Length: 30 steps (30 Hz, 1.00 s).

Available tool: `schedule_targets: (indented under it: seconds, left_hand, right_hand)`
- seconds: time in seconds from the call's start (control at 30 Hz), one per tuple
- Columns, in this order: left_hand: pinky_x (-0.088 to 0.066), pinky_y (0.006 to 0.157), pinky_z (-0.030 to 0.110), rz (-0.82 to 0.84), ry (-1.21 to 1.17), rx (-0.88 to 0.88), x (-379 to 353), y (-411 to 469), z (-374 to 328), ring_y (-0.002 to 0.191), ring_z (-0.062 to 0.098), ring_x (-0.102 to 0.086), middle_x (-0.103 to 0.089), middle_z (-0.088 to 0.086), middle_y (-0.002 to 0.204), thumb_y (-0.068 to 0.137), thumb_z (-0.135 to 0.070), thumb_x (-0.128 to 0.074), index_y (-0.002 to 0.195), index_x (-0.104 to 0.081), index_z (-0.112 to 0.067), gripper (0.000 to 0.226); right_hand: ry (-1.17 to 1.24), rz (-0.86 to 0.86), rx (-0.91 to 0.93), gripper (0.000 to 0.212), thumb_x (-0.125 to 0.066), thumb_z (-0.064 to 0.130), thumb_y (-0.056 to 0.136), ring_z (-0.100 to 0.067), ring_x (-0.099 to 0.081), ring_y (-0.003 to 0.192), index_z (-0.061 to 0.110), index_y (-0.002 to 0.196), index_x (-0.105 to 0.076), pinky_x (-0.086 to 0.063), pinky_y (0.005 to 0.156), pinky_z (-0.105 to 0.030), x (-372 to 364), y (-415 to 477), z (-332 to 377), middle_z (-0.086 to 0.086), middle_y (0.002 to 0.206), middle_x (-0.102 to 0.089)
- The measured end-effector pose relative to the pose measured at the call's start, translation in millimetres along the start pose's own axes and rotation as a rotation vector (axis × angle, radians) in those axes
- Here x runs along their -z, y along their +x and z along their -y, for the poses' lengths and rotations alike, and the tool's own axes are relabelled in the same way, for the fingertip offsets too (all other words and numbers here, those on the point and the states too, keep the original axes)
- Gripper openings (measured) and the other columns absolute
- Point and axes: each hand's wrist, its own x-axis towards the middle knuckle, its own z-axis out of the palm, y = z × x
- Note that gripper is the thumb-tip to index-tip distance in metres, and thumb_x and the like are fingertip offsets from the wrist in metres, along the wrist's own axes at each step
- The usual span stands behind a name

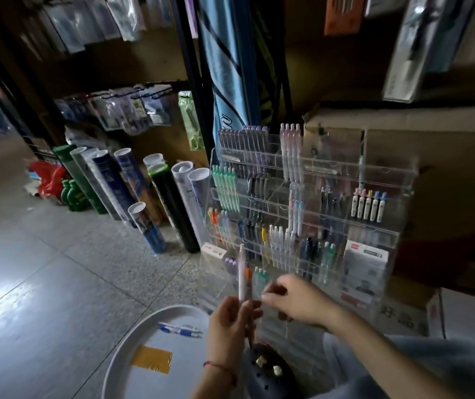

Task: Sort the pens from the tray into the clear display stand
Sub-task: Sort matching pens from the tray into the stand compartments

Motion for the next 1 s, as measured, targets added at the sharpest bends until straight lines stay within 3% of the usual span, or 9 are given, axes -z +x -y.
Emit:
schedule_targets:
  seconds: [0.07, 0.1, 0.23, 0.4, 0.63, 0.77, 0.87, 0.93, 1.0]
  left_hand:
    - [-0.055, 0.058, 0.027, 0.034, 0.009, -0.021, -2, -1, -9, 0.066, 0.017, -0.069, -0.073, 0.002, 0.069, 0.086, -0.002, -0.057, 0.079, -0.056, -0.005, 0.008]
    - [-0.056, 0.059, 0.028, 0.047, 0.024, -0.041, -4, -1, -14, 0.065, 0.016, -0.069, -0.073, 0.003, 0.068, 0.085, -0.001, -0.059, 0.079, -0.056, -0.005, 0.007]
    - [-0.054, 0.055, 0.027, 0.063, 0.063, -0.100, -17, -1, -29, 0.060, 0.016, -0.069, -0.071, 0.006, 0.064, 0.080, 0.003, -0.065, 0.074, -0.056, -0.007, 0.014]
    - [-0.054, 0.050, 0.027, 0.128, -0.005, -0.045, -26, 0, -46, 0.061, 0.018, -0.070, -0.072, 0.005, 0.067, 0.080, 0.000, -0.064, 0.078, -0.054, -0.003, 0.011]
    - [-0.058, 0.058, 0.033, 0.227, 0.047, -0.055, -13, 16, -69, 0.063, 0.023, -0.071, -0.074, 0.008, 0.073, 0.087, -0.002, -0.056, 0.083, -0.052, 0.001, 0.007]
    - [-0.056, 0.054, 0.027, 0.325, 0.119, -0.051, -22, 48, -86, 0.061, 0.015, -0.070, -0.072, 0.004, 0.070, 0.092, -0.005, -0.050, 0.083, -0.051, -0.002, 0.009]
    - [-0.053, 0.050, 0.024, 0.341, 0.180, -0.054, -26, 67, -93, 0.058, 0.014, -0.067, -0.068, 0.006, 0.074, 0.095, -0.008, -0.046, 0.081, -0.051, -0.005, 0.015]
    - [-0.051, 0.046, 0.022, 0.321, 0.173, -0.034, -29, 80, -93, 0.056, 0.017, -0.063, -0.066, 0.009, 0.075, 0.096, -0.009, -0.043, 0.079, -0.048, -0.007, 0.018]
    - [-0.046, 0.040, 0.018, 0.289, 0.187, -0.027, -35, 92, -92, 0.053, 0.018, -0.057, -0.062, 0.008, 0.073, 0.098, -0.010, -0.040, 0.079, -0.047, -0.008, 0.021]
  right_hand:
    - [0.042, -0.025, 0.018, 0.024, -0.057, 0.024, 0.091, -0.010, -0.059, 0.072, 0.021, 0.116, -0.054, -0.052, 0.067, -0.023, 23, -2, 10, 0.003, 0.096, -0.058]
    - [0.106, -0.009, 0.032, 0.027, -0.056, 0.021, 0.091, -0.010, -0.059, 0.072, 0.021, 0.118, -0.052, -0.052, 0.067, -0.022, 32, -3, 15, 0.003, 0.095, -0.057]
    - [0.236, -0.004, 0.098, 0.014, -0.059, 0.006, 0.088, -0.008, -0.058, 0.061, 0.020, 0.091, -0.057, -0.051, 0.059, -0.019, 52, -7, 26, 0.001, 0.081, -0.060]
    - [0.253, -0.039, 0.118, 0.009, -0.060, 0.004, 0.087, -0.007, -0.059, 0.059, 0.009, 0.095, -0.059, -0.053, 0.058, -0.016, 61, 1, 31, -0.002, 0.081, -0.061]
    - [0.303, -0.067, 0.108, 0.013, -0.052, 0.002, 0.092, -0.009, -0.062, 0.057, 0.012, 0.084, -0.055, -0.054, 0.056, -0.018, 74, 21, 48, -0.006, 0.072, -0.060]
    - [0.319, -0.111, 0.110, 0.010, -0.048, 0.003, 0.094, -0.010, -0.061, 0.053, 0.009, 0.086, -0.049, -0.052, 0.050, -0.017, 94, 31, 63, -0.010, 0.072, -0.058]
    - [0.352, -0.342, 0.146, 0.007, -0.050, 0.001, 0.091, -0.015, -0.060, 0.060, 0.005, 0.097, -0.050, -0.053, 0.052, -0.018, 123, 38, 71, -0.013, 0.082, -0.061]
    - [0.370, -0.591, 0.189, 0.016, -0.051, -0.001, 0.090, -0.016, -0.060, 0.061, 0.005, 0.105, -0.049, -0.053, 0.052, -0.020, 149, 42, 70, -0.019, 0.092, -0.062]
    - [0.295, -0.871, 0.282, 0.015, -0.053, -0.001, 0.089, -0.016, -0.060, 0.062, 0.009, 0.099, -0.051, -0.054, 0.055, -0.024, 172, 43, 67, -0.019, 0.096, -0.063]
